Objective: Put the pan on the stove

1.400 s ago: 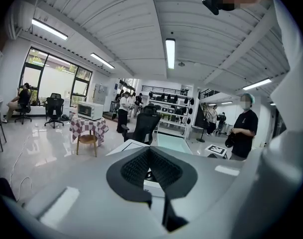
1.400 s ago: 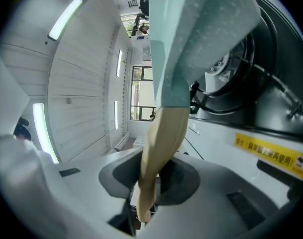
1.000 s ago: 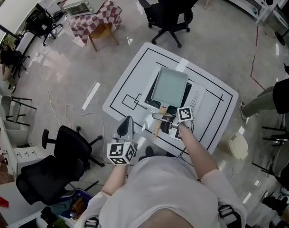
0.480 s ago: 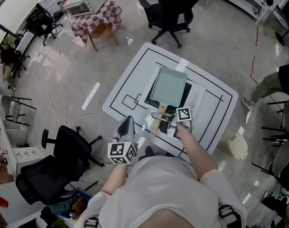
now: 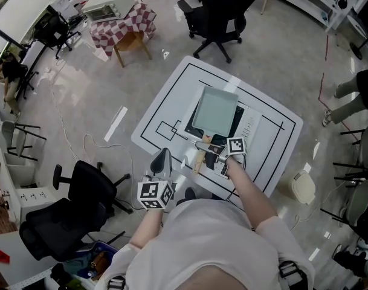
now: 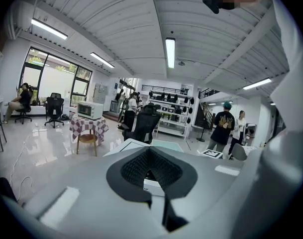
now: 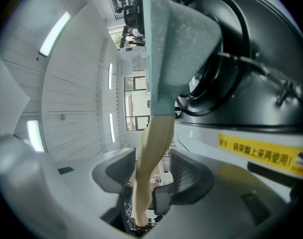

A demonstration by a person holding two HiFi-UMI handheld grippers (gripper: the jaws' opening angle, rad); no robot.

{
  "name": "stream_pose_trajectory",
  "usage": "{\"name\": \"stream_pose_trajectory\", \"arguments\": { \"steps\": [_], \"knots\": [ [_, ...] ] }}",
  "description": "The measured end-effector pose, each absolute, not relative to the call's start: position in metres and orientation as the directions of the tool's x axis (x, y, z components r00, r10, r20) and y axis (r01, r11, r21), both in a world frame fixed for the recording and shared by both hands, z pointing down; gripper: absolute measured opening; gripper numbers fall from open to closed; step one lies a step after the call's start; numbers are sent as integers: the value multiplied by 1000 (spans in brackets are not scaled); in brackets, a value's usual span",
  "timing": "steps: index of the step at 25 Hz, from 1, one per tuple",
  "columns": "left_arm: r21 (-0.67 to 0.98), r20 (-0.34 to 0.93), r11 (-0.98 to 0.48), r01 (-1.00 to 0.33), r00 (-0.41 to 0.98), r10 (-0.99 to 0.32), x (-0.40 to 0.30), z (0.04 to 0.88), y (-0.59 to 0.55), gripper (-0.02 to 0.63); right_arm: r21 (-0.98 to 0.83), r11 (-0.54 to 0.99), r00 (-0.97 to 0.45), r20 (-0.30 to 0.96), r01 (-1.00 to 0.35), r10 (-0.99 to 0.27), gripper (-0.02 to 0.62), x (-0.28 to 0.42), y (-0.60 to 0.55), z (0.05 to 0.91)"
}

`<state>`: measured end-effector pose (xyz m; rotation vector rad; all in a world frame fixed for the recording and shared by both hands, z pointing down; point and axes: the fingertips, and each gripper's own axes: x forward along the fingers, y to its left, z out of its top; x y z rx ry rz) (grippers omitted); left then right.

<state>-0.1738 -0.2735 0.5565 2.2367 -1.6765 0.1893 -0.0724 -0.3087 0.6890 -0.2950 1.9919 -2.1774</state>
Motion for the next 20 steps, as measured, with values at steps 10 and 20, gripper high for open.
{"name": "stream_pose_trajectory", "arguments": {
  "steps": [10,20],
  "knots": [
    [191,307,-256,-948,305,-901,-175,557,-266,11,-998,13,-954,55,-62,-294,204,-37,-293,671],
    [172,282,-280,-944,320,-905,-173,549,-254,11,-769,453,-874,282,-452,-394,204,-2,-272,613]
  ]
}}
